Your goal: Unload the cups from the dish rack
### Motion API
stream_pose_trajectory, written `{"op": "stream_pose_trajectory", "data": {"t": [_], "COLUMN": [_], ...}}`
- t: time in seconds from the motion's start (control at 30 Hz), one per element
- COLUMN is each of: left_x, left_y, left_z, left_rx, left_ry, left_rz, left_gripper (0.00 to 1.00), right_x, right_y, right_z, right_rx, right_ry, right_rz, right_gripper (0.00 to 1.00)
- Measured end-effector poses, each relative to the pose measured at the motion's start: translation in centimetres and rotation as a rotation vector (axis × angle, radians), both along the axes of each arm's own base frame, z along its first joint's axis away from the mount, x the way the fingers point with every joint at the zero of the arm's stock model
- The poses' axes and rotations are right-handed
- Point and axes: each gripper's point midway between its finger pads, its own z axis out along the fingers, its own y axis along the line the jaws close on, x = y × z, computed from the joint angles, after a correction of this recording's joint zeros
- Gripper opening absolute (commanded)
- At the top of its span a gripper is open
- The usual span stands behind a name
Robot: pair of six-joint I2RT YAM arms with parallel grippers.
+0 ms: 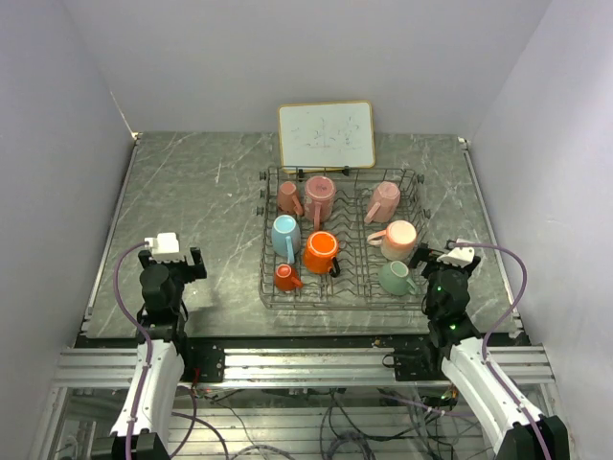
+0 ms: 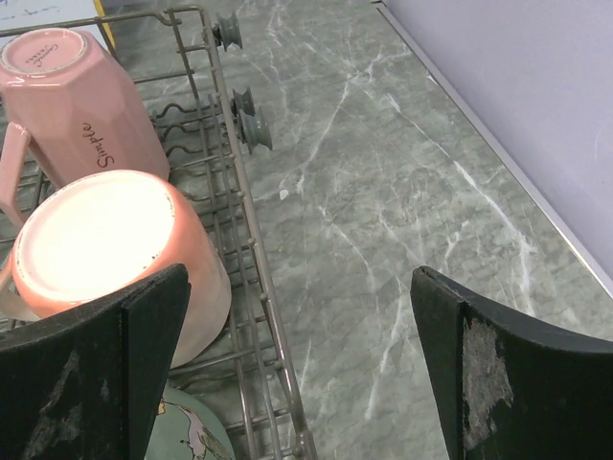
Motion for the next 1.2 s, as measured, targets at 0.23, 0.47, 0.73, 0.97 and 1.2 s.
{"op": "stream_pose_trajectory", "data": {"t": [0.23,0.47,0.73,0.97,1.2], "left_x": [0.1,0.2,4.0,6.0,5.3], "left_y": [-0.4,-1.5,-2.8,-3.3,-3.5], "left_z": [-0.2,-0.1,8.3,15.0,16.1], "left_rx": [0.001,0.002,0.053,0.099,0.141], "left_ry": [0.008,0.036,0.057,0.133,0.328], "left_rz": [-0.028,-0.098,-0.228,-0.305,-0.393], "left_gripper": [0.99,0.99,0.99,0.99,0.97], "right_x": [0.0,0.0,0.9,5.4,5.6], "right_y": [0.0,0.0,-0.5,3.9,12.4], "right_z": [0.2,0.1,4.1,17.1,11.6], "right_rx": [0.002,0.001,0.167,0.399,0.398], "right_ry": [-0.007,-0.006,0.097,-0.023,0.232], "right_rz": [0.0,-0.001,-0.143,0.006,0.387], "right_gripper": [1.0,1.0,1.0,1.0,1.0]}}
